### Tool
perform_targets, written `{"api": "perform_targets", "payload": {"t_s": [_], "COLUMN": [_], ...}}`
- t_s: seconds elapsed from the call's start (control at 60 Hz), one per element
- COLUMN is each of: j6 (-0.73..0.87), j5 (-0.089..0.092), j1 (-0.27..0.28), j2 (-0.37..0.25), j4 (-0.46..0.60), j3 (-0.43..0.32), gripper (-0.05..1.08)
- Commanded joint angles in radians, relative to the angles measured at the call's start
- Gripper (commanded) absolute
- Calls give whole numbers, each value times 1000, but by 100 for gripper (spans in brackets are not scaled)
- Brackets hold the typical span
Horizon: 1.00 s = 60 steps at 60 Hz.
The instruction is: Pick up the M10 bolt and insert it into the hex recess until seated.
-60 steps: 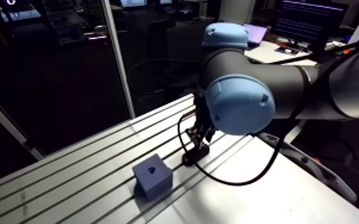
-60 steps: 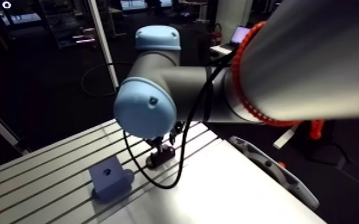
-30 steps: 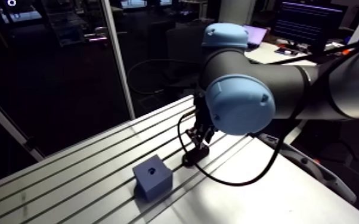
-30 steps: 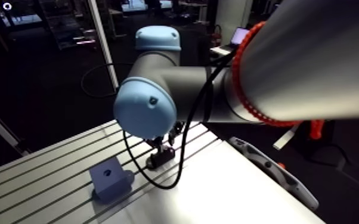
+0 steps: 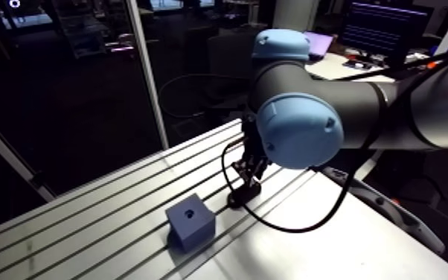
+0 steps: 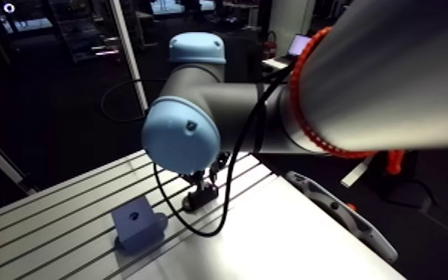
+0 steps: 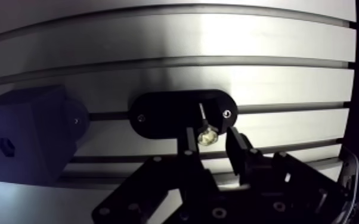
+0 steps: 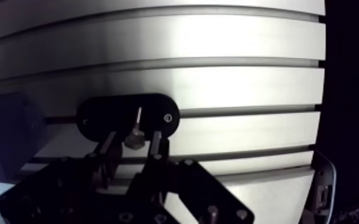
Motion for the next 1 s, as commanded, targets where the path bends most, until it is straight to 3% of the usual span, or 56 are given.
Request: {"api": "perform_targets", "payload": {"t_s": [0.017,1.0], "j6": [0,0], "j5": [0,0], "j1": [1,2], "j2": [3,9], "j4": [0,-5], "j3": [2,1], "gripper": [61,67]}}
